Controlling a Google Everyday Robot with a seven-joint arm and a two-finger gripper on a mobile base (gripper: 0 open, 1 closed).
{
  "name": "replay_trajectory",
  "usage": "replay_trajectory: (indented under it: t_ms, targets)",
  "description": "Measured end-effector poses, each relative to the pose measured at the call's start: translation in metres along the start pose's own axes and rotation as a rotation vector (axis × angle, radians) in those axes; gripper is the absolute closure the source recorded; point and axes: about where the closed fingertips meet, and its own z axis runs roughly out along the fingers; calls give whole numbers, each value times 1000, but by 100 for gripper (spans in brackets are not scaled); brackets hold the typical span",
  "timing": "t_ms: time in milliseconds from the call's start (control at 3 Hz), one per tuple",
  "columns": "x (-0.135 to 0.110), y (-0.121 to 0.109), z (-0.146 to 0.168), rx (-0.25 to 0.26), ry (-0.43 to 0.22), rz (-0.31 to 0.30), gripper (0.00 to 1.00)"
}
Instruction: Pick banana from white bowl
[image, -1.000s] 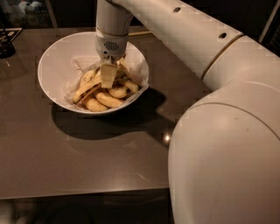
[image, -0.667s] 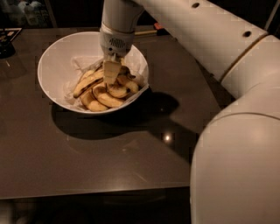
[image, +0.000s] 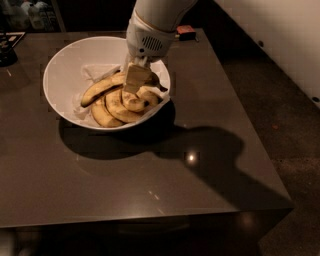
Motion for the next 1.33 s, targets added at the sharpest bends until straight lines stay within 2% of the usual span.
replay_trajectory:
  t_ms: [333, 1000, 1333]
  targets:
    - [5, 24, -18, 13, -29, 17, 100]
    - [21, 78, -41, 33, -54, 116, 100]
    - [21, 78, -41, 33, -54, 116, 100]
